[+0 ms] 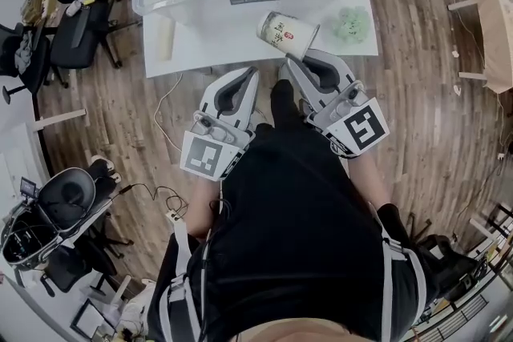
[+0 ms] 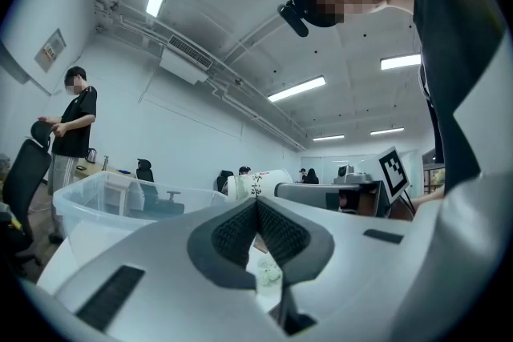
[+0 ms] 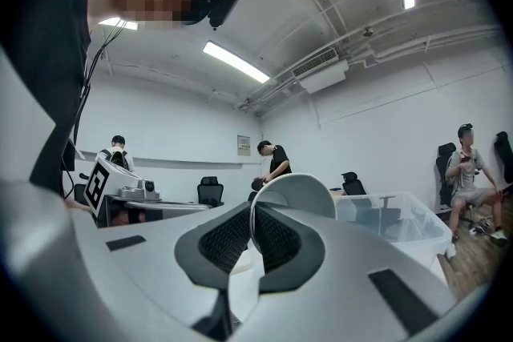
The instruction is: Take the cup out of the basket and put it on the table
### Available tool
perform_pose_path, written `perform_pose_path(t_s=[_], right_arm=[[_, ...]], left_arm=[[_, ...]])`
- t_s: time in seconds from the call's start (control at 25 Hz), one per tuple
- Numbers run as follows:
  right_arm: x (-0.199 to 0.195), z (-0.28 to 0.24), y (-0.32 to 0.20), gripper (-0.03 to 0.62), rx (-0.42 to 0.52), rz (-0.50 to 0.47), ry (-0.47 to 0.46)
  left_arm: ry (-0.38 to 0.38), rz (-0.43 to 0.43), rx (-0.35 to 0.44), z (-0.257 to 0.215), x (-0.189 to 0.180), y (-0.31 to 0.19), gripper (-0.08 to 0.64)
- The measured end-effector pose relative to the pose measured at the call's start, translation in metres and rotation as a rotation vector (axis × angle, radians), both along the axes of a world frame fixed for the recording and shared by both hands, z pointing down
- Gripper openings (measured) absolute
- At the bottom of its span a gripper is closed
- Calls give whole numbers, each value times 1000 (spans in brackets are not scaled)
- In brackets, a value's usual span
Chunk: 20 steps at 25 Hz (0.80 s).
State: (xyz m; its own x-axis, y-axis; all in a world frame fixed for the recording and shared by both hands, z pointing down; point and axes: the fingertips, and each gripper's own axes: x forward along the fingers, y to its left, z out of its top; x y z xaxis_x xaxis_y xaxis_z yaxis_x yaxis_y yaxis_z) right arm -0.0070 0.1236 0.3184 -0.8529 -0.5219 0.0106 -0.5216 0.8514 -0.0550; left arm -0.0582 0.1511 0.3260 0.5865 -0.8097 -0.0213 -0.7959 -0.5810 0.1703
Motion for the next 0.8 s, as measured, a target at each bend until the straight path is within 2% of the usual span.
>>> perform_pose_path(t_s=[0.32,0.8], right_arm=[[13,5,50,28,-30,-19,-35],[50,-2,54,28,-14,-60,-13]], left_arm=[[-14,32,-31,12,8,37,18],[-21,7,-4,-6,45,39,17]])
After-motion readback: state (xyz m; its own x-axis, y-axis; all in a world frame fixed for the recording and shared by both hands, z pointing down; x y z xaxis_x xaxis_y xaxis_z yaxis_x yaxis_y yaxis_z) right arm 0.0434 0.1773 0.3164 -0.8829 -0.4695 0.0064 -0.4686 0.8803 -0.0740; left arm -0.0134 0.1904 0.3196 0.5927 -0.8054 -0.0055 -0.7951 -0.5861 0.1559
